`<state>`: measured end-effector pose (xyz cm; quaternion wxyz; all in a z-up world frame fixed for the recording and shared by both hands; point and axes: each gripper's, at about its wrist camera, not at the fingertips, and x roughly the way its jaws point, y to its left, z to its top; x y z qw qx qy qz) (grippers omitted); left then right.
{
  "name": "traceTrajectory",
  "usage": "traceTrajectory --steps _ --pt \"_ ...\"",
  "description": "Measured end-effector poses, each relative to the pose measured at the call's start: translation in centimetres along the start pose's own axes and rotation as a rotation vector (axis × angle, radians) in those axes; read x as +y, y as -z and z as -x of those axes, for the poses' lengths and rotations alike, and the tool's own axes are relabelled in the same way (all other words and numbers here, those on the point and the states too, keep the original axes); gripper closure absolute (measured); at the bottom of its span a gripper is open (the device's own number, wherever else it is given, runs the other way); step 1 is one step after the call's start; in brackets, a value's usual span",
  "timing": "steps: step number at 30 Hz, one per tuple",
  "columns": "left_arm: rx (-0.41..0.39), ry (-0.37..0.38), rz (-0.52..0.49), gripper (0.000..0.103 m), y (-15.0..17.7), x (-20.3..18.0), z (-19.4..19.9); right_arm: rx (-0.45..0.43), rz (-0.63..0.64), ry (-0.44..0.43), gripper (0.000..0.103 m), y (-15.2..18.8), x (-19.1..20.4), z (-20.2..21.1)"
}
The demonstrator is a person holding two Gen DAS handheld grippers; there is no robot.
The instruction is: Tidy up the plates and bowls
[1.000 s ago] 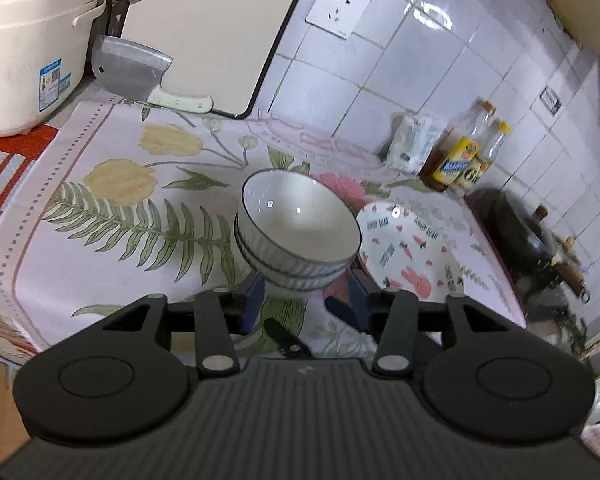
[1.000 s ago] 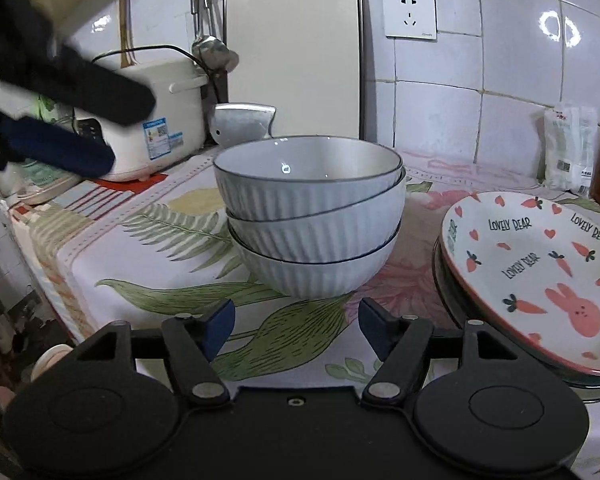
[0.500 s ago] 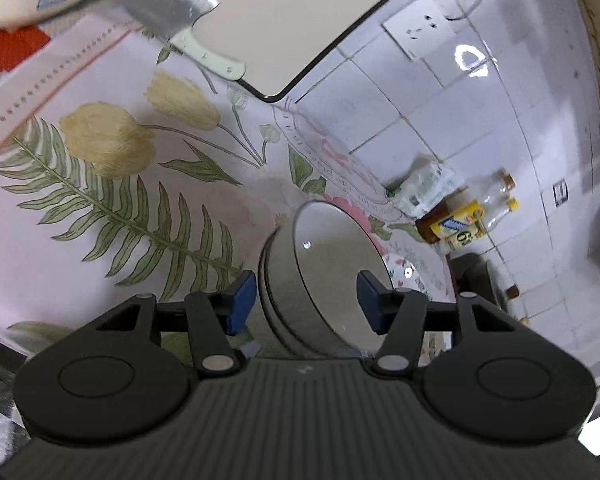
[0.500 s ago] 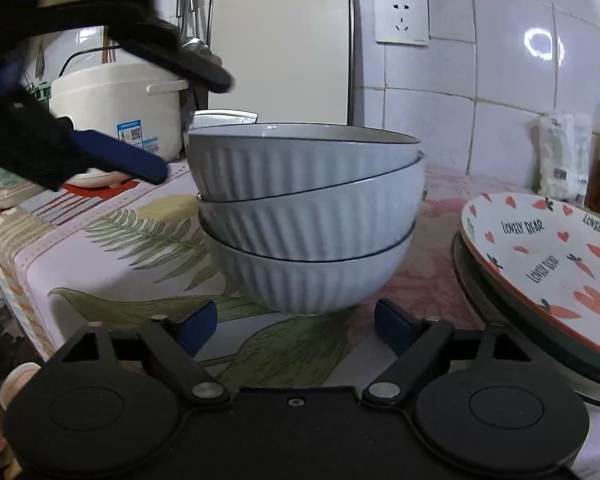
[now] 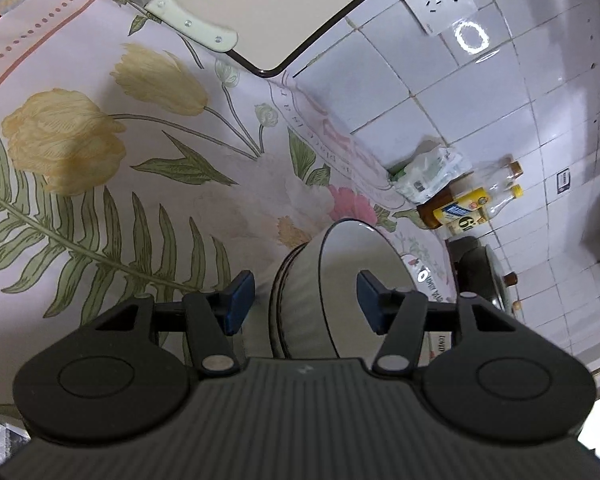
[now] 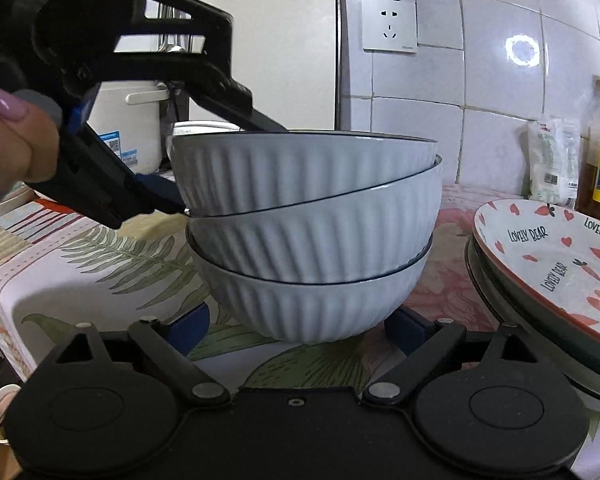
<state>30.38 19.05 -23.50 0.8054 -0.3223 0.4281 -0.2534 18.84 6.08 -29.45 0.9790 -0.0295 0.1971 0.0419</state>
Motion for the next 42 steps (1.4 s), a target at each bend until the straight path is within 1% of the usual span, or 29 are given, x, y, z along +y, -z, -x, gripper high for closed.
traceTrajectory --steps 3,4,5,8,12,16,18,22,23,26,30,34,37,42 --pt "0.005 -0.017 0.018 0.056 -0.1 0.3 -0.2 -0.002 0.002 0.007 0.006 -0.2 0.1 -0.4" --pt "0.008 -0.025 0.017 0.062 -0.1 0.4 -0.1 -0.002 0.001 0.008 0.006 -0.2 0.2 -0.5" --pt "0.01 -0.032 0.015 0.065 -0.1 0.5 0.0 -0.001 -0.001 0.009 0.006 -0.3 0.1 -0.6" --pt "0.009 -0.039 0.008 0.066 0.1 0.6 0.4 0.0 0.009 0.002 0.006 -0.4 0.1 -0.8" --pt "0.001 -0.084 -0.029 0.066 0.4 0.2 0.4 -0.005 0.036 -0.032 0.008 -0.5 -0.2 -1.0" --pt "0.008 -0.108 -0.024 0.066 0.5 0.3 -0.3 0.0 0.045 -0.072 0.01 -0.8 -0.8 -1.4" --pt "0.029 -0.107 -0.005 0.065 0.7 0.7 -0.9 0.008 0.043 -0.09 0.012 -1.1 -1.1 -1.6" --pt "0.005 -0.086 0.045 0.066 0.7 1.4 -1.2 0.016 0.042 -0.107 0.012 -1.3 -1.2 -1.9" --pt "0.001 -0.084 0.051 0.064 0.8 1.4 -1.3 0.016 0.043 -0.107 0.012 -1.4 -1.1 -2.0" --pt "-0.011 -0.094 0.026 0.064 1.1 1.0 -1.3 0.023 0.042 -0.112 0.011 -1.7 -1.1 -2.3" --pt "-0.027 -0.098 0.041 0.064 1.3 1.0 -1.1 0.044 0.061 -0.116 0.013 -2.1 -1.2 -2.3" --pt "-0.027 -0.11 0.026 0.064 1.4 0.8 -1.0 0.033 0.074 -0.117 0.013 -2.0 -1.2 -2.4" --pt "-0.03 -0.132 -0.013 0.064 1.5 0.2 -0.8 0.037 0.071 -0.129 0.013 -2.0 -1.4 -2.5" --pt "-0.038 -0.156 -0.046 0.064 1.5 -0.5 -0.4 0.033 0.058 -0.152 0.013 -2.0 -1.5 -2.4"
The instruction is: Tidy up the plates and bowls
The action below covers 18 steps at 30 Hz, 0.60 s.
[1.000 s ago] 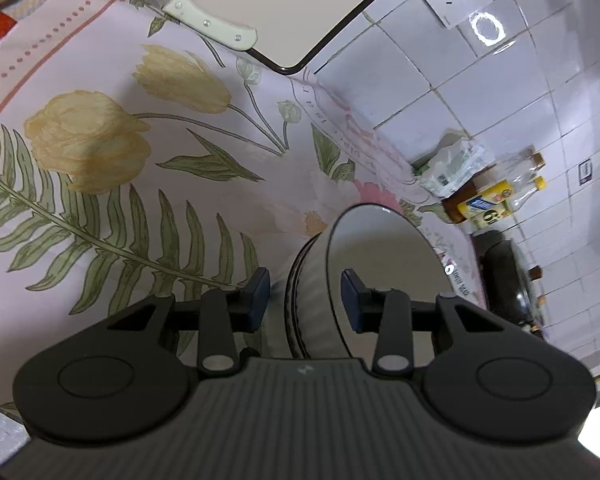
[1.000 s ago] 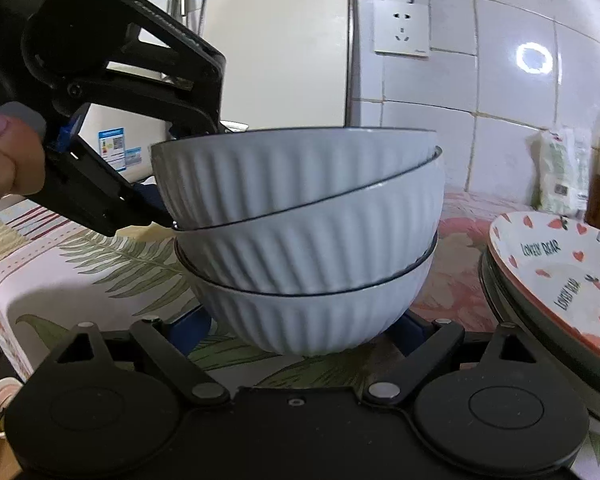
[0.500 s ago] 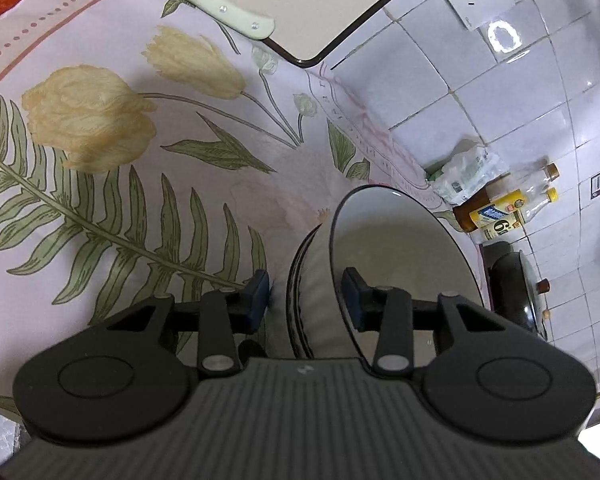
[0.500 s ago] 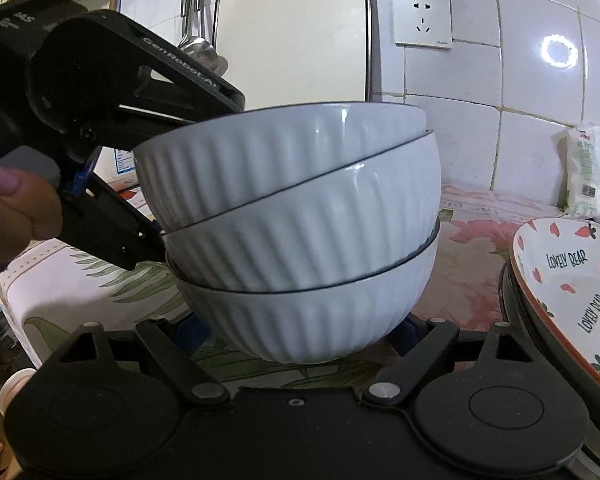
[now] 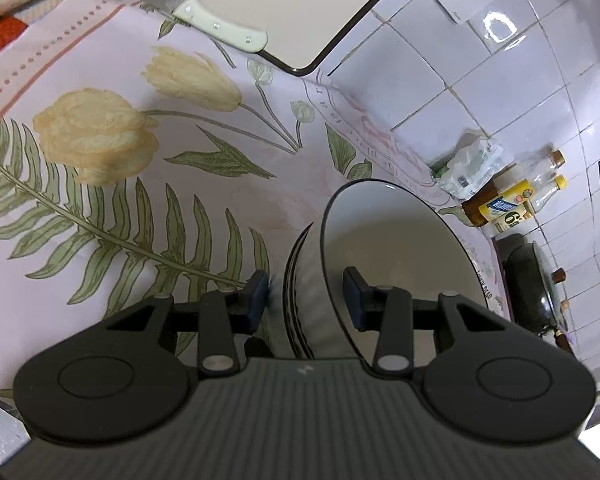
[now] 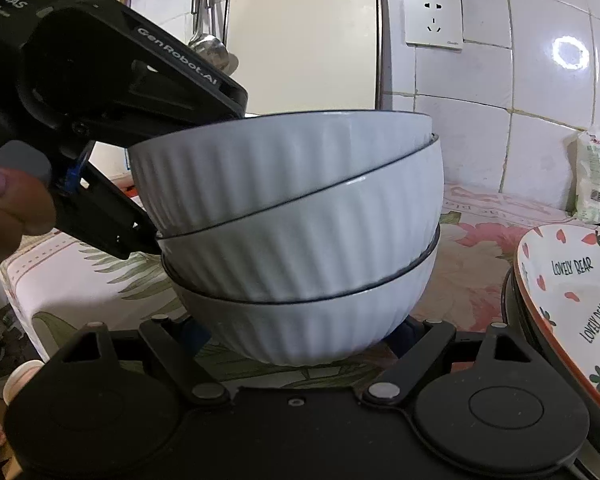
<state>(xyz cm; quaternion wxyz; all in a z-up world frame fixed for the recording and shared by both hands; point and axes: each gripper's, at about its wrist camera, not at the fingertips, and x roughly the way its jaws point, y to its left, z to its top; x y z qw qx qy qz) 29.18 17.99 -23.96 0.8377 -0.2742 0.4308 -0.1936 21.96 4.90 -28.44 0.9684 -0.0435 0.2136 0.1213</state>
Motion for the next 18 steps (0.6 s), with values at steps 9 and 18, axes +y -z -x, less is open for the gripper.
traceTrajectory --steps 9,18 --pt "-0.001 -0.004 0.039 0.064 -0.2 -0.3 1.7 0.003 0.031 -0.026 0.014 -1.1 0.5 1.0" --pt "-0.056 -0.001 -0.031 0.064 -0.4 -5.3 5.5 -0.046 0.028 -0.04 0.014 -4.1 -0.3 4.5"
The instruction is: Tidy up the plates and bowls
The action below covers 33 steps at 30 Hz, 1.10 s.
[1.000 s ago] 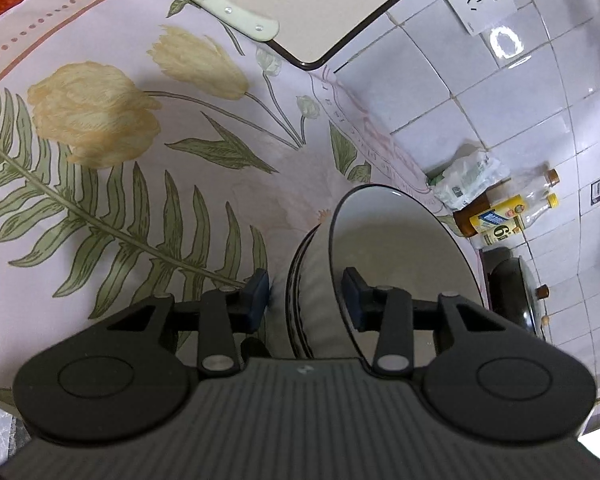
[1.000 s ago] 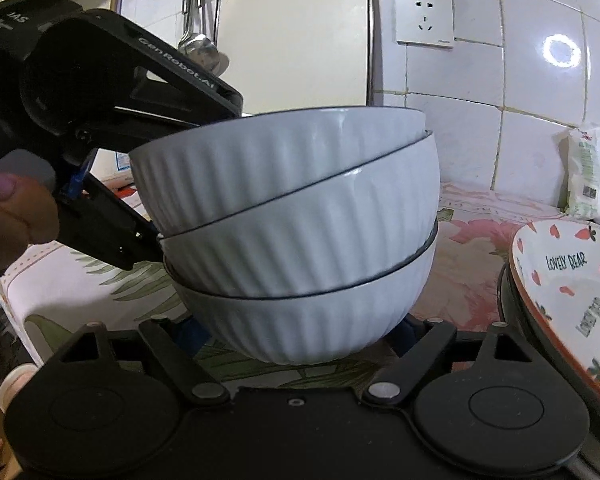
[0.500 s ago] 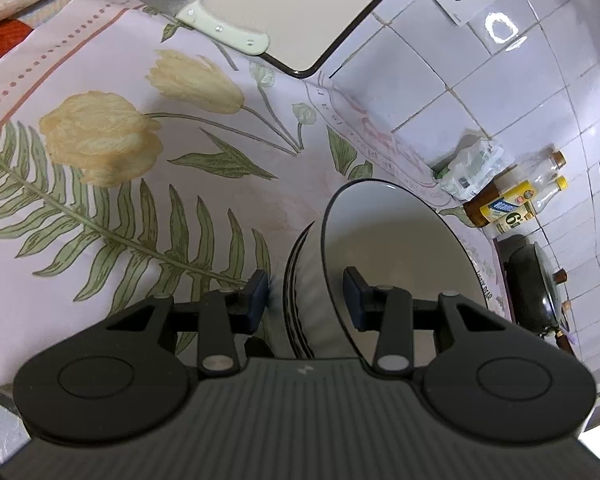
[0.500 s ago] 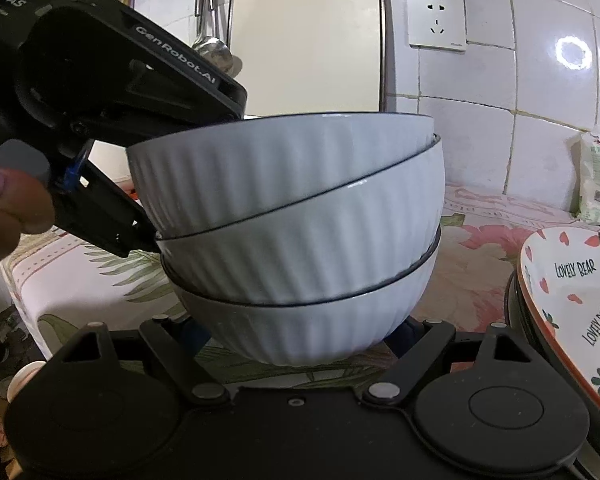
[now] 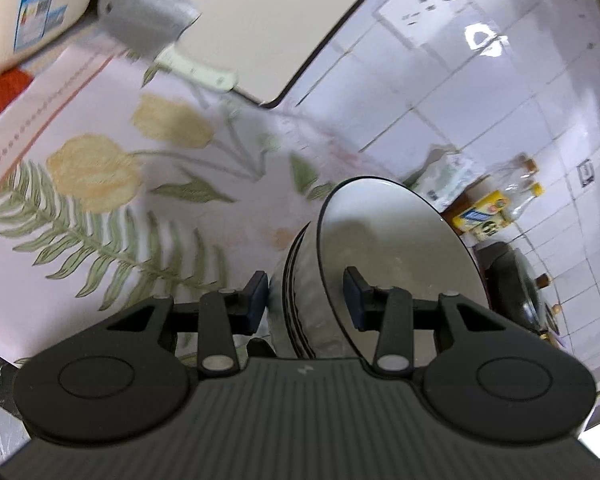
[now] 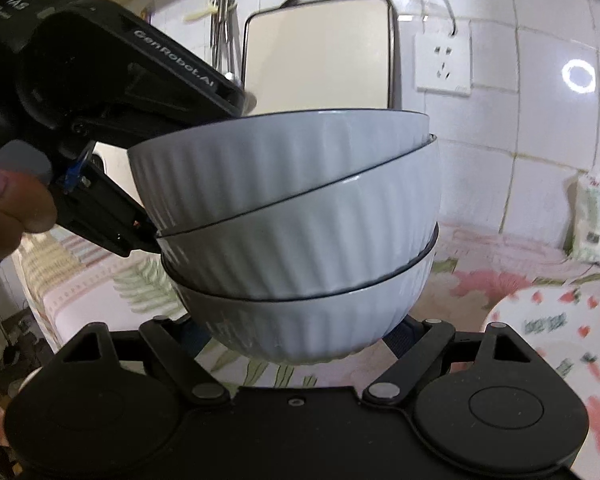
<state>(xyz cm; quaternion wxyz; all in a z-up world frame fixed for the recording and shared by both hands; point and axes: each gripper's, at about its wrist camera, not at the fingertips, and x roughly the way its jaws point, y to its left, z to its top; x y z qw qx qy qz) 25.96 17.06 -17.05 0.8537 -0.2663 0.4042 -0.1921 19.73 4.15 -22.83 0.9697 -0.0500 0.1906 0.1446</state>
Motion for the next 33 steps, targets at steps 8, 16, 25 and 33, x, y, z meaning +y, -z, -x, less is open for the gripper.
traceTrajectory --steps 8,16,25,33 --pt "-0.006 0.037 -0.068 0.064 -0.4 -7.0 2.2 -0.044 -0.013 0.01 0.014 -3.8 -3.2 5.0" --pt "0.067 0.085 -0.088 0.064 1.1 -12.5 0.0 -0.007 -0.03 0.078 0.014 -4.1 -7.6 9.2" --pt "0.139 0.123 -0.103 0.064 3.6 -15.9 -4.4 0.04 -0.043 0.14 0.014 -1.7 -12.6 11.0" --pt "0.167 0.086 -0.145 0.064 4.8 -15.9 -8.2 0.073 -0.082 0.131 0.014 1.1 -14.8 9.9"
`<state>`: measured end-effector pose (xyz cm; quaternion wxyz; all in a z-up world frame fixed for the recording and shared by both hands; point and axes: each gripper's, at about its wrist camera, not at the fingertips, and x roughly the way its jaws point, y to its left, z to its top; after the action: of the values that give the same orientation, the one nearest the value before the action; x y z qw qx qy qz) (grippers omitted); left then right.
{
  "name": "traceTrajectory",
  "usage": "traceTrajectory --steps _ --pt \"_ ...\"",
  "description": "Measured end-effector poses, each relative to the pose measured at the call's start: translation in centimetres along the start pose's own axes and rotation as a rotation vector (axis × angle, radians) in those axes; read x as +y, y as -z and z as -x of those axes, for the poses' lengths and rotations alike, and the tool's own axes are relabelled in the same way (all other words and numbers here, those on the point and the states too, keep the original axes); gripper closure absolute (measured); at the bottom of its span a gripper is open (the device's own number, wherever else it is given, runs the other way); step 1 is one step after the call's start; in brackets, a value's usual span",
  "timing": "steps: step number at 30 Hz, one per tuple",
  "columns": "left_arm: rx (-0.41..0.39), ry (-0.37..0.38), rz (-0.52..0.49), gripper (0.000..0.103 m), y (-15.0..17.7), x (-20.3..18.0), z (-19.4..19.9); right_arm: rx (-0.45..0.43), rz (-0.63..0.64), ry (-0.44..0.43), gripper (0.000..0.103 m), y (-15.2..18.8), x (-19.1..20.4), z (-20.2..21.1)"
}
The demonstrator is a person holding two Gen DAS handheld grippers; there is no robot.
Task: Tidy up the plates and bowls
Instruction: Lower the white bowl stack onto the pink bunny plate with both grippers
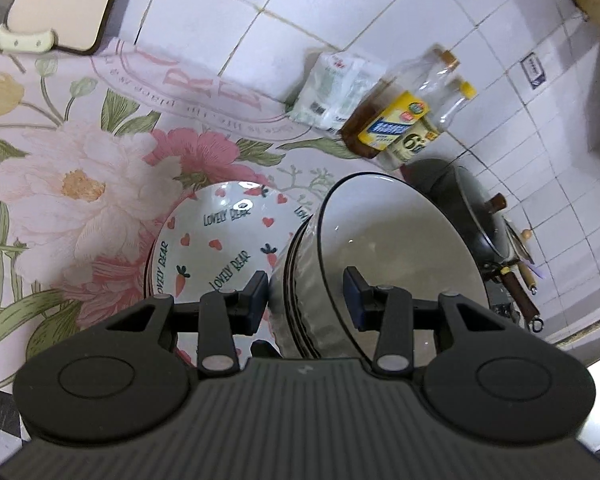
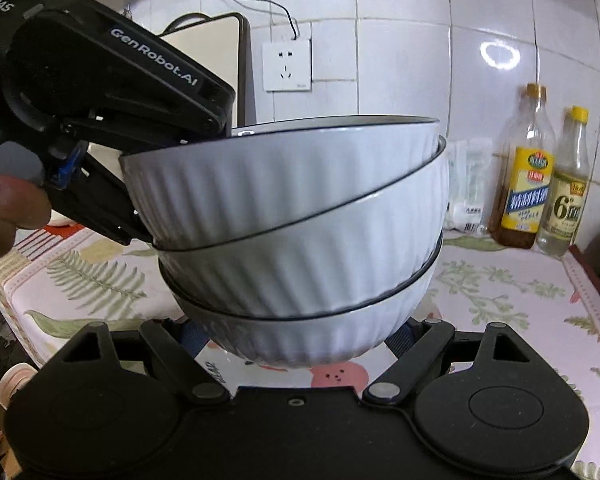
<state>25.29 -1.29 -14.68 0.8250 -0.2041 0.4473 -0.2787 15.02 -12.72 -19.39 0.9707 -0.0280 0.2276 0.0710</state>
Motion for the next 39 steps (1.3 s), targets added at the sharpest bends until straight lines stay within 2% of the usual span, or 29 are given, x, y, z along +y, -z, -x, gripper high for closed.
traceTrajectory --steps 9,23,27,31,34,39 --pt "0.008 -0.013 0.007 0.064 -0.1 1.9 -2.9 0.046 -0.018 0.006 0.014 1.2 -0.8 -3.0" --pt "0.01 -0.066 -0.021 0.064 -0.6 3.2 -4.6 0.119 -0.021 -0.017 0.014 1.4 -0.9 -5.9" --pt "-0.009 -0.086 0.018 0.065 -0.2 3.6 -4.7 0.144 0.002 -0.013 0.014 1.2 -0.8 -6.2" --pt "-0.035 -0.11 -0.023 0.065 0.0 3.0 -4.7 0.142 0.025 0.003 0.014 1.2 -0.5 -6.4" --pt "-0.042 -0.121 -0.018 0.065 0.1 2.8 -4.6 0.158 0.029 -0.001 0.014 1.0 -0.8 -6.8" --pt "-0.051 -0.155 -0.063 0.067 0.5 1.7 -4.8 0.199 0.007 0.029 0.008 0.6 -1.0 -7.0"
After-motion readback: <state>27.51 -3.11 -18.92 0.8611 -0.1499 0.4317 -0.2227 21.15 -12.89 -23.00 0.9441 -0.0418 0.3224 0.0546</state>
